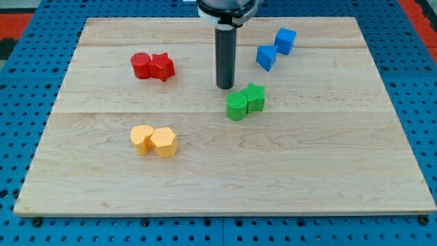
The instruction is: Push the blue triangle into the blue cube
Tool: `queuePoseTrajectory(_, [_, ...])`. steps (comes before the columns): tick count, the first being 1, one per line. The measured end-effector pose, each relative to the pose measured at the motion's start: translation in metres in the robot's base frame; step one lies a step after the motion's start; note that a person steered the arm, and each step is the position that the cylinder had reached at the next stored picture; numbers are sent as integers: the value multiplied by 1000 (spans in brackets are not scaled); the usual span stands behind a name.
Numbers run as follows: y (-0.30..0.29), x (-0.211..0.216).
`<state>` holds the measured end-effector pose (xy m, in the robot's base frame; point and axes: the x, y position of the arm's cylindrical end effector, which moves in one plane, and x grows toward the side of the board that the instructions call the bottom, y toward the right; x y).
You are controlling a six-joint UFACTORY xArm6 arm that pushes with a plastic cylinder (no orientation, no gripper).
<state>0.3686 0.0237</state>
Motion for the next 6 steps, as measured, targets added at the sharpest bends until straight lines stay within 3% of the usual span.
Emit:
queuePoseTrajectory(1, [42,-33])
queuePoseTrajectory(3, [100,-46])
queuePoseTrajectory(6, [127,-45])
